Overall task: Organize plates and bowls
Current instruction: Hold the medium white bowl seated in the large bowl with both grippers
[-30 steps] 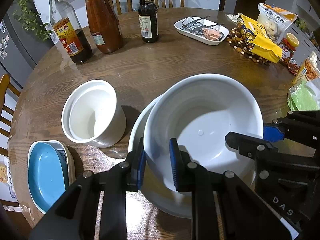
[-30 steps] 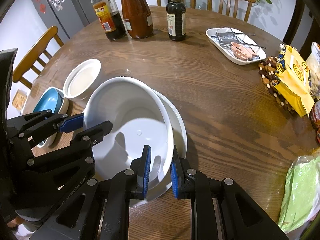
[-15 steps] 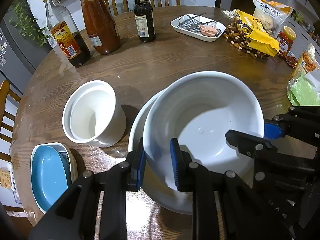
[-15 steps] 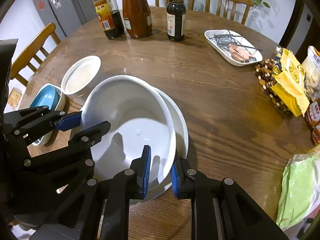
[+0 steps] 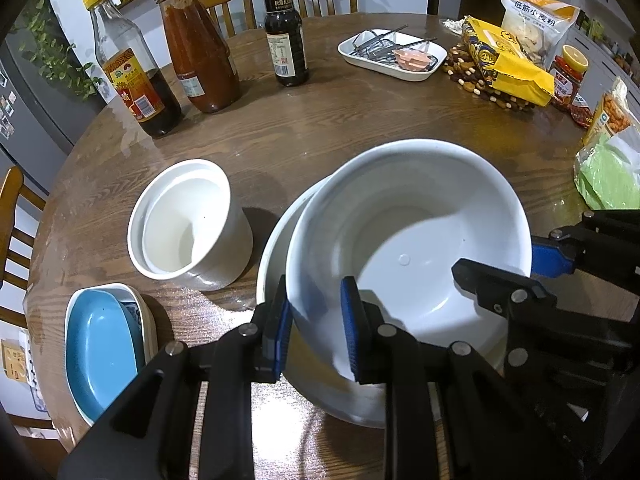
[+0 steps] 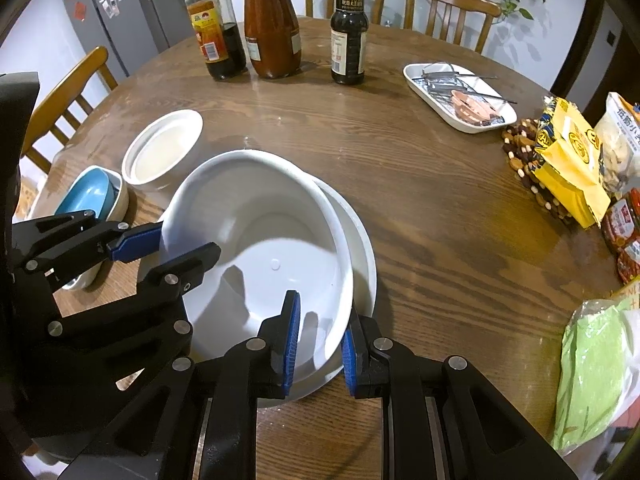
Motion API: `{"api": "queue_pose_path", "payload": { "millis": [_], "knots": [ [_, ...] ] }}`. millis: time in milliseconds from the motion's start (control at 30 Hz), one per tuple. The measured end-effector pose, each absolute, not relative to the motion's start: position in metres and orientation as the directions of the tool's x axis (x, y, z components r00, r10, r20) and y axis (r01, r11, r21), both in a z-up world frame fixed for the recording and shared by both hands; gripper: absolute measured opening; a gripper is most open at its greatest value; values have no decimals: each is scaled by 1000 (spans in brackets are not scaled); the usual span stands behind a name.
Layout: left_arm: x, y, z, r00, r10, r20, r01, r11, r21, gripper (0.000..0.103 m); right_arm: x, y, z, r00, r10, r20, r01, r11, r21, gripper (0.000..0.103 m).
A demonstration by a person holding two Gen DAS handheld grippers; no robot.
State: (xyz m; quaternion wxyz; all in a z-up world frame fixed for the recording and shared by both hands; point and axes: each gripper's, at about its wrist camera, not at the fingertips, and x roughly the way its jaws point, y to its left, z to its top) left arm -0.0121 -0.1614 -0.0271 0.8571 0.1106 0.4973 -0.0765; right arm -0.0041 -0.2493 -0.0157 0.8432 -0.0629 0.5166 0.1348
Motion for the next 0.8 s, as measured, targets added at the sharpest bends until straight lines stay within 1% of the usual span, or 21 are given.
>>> {"api": "queue_pose_path", "payload": {
  "millis": [233, 800],
  "knots": [
    [-13, -159, -26, 491, -31, -870, 237, 966, 99, 23, -7, -248, -15, 433, 158, -887, -283, 959, 33, 20],
    [-17, -161, -27, 500, -18, -866, 240, 964, 119, 23, -13, -249, -14, 443, 166, -881, -263, 963, 49, 20]
  ]
}}
